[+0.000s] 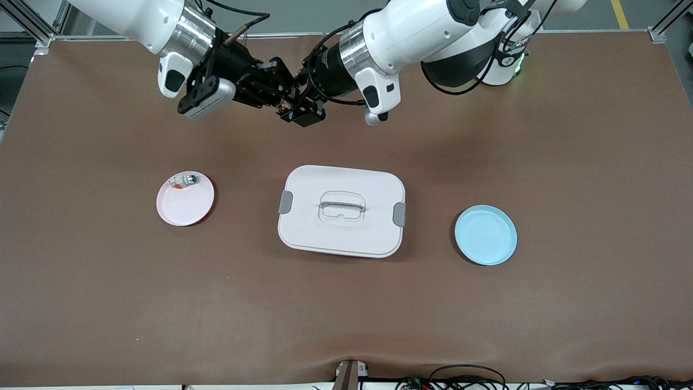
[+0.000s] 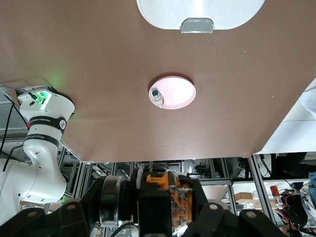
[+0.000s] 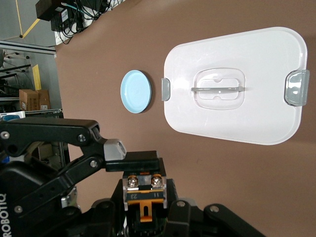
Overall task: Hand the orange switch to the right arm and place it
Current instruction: 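Close the right gripper on the switch while the left gripper holds it, then open the left gripper and withdraw while the right gripper carries the switch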
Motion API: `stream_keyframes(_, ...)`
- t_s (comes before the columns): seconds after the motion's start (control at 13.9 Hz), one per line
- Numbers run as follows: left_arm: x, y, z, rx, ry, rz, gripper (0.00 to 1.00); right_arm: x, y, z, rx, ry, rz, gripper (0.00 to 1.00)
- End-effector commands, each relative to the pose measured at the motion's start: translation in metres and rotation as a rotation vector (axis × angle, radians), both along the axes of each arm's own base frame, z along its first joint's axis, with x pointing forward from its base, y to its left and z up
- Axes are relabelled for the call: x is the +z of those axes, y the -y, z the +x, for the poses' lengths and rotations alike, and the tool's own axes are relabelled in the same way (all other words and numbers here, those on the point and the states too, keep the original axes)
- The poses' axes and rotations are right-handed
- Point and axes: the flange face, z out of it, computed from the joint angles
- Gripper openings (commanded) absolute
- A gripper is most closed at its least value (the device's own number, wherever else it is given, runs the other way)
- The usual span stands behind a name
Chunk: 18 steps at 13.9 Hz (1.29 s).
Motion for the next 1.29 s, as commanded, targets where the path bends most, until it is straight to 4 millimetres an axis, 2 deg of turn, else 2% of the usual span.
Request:
stream_keyframes(0.0, 0.010, -0.006, -0.001, 0.010, 0.014, -0.004, 0.65, -0.005, 0.006, -0.002, -0.026, -0.023, -0.019, 0.00)
stream_keyframes(0.07, 0.010, -0.006, -0.001, 0.015, 0.010, -0.003, 1.00, -0.005, 0.006, -0.001, -0.024, -0.021, -0.020, 0.00)
stream_keyframes(0.36, 0.012, -0.007, 0.000, 0.026, 0.006, -0.006, 1.00, -0.003, 0.006, 0.000, -0.005, 0.002, -0.028, 0.00)
stream_keyframes(0.5, 0.013, -0.009, 0.002, 0.028, 0.014, -0.003, 1.00, -0.008, 0.008, 0.002, 0.109, 0.103, -0.085, 0.00)
stream_keyframes(0.65, 0.013, -0.012, 0.005, 0.029, 0.020, -0.003, 1.00, -0.016, 0.020, 0.008, 0.288, 0.205, -0.122, 0.00)
stream_keyframes(0.79, 0.008, -0.016, 0.011, 0.035, 0.022, 0.005, 1.00, -0.030, 0.054, 0.024, 0.426, 0.258, -0.200, 0.00)
stream_keyframes(0.86, 0.004, -0.027, 0.022, 0.054, 0.020, 0.013, 1.00, -0.037, 0.068, 0.028, 0.496, 0.274, -0.252, 0.00)
stream_keyframes(1.01, -0.007, -0.034, 0.030, 0.063, 0.014, 0.035, 1.00, -0.049, 0.104, 0.039, 0.679, 0.322, -0.392, 0.00)
stream_keyframes(1.08, -0.012, -0.043, 0.039, 0.075, 0.024, 0.056, 1.00, -0.053, 0.123, 0.044, 0.747, 0.339, -0.425, 0.00)
stream_keyframes(1.22, -0.028, -0.046, 0.049, 0.075, 0.044, 0.103, 1.00, -0.057, 0.163, 0.056, 0.907, 0.406, -0.462, 0.00)
